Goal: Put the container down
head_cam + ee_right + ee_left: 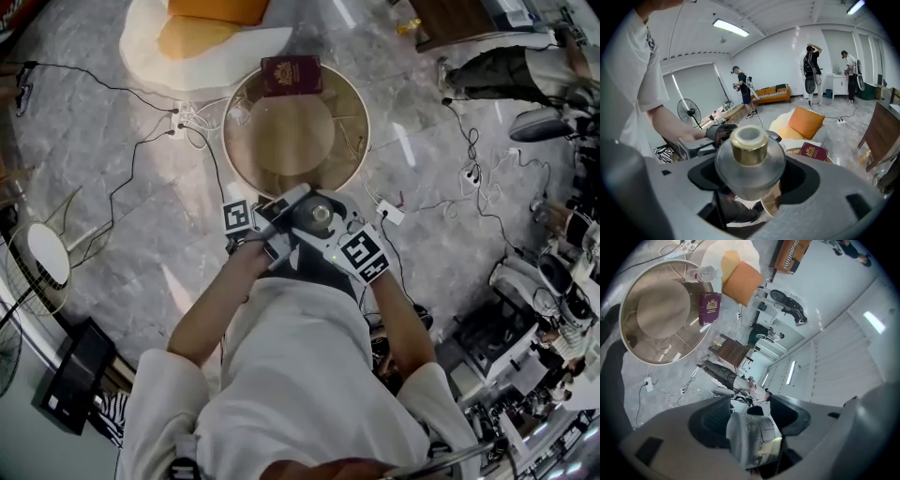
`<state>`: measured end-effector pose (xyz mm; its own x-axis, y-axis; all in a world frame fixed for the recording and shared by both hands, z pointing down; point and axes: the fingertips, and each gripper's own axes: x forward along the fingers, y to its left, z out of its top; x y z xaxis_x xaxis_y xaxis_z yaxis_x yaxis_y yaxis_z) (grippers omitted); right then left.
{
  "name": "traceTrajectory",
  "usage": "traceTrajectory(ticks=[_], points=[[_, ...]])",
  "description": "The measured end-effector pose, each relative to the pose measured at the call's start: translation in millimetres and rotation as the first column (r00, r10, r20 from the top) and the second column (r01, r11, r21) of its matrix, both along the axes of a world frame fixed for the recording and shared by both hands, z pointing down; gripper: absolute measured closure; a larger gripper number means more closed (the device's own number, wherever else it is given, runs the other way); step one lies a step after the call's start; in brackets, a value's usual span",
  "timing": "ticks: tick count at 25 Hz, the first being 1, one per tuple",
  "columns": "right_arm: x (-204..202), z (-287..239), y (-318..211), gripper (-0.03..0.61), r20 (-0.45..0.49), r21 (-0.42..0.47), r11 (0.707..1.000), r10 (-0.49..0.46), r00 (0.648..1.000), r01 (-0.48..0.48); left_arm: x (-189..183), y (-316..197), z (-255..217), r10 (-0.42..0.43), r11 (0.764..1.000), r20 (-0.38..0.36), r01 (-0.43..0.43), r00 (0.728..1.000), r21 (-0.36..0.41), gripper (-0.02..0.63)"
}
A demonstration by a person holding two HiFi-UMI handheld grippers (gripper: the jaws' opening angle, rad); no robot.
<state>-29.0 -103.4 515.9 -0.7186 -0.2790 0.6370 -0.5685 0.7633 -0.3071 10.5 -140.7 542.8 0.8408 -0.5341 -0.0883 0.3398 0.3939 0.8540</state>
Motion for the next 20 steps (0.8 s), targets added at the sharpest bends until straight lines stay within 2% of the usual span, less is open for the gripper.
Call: traceTrajectory(ticks=[6,13,20], points=[[8,20,-12,0.242,0.006,-0.014,1.000,-0.009,1.000,0.009,1,-9,19,-0.026,1.000,-0.003,0.026,1.000,0.011,0.371],[20,52,-33,0.242,0.012,-0.029,0.998,-0.055,0.998,0.055,5,-28,50,-0.088,0.996,0.014,0.088,0.996,-0.015,0.370],[30,88,-58,0.242,-0.006,0.022,0.993,-0.114,0.993,0.114,10,-51,86,-0.138,0.990,0.053,0.138,0.989,-0.002,0.371]])
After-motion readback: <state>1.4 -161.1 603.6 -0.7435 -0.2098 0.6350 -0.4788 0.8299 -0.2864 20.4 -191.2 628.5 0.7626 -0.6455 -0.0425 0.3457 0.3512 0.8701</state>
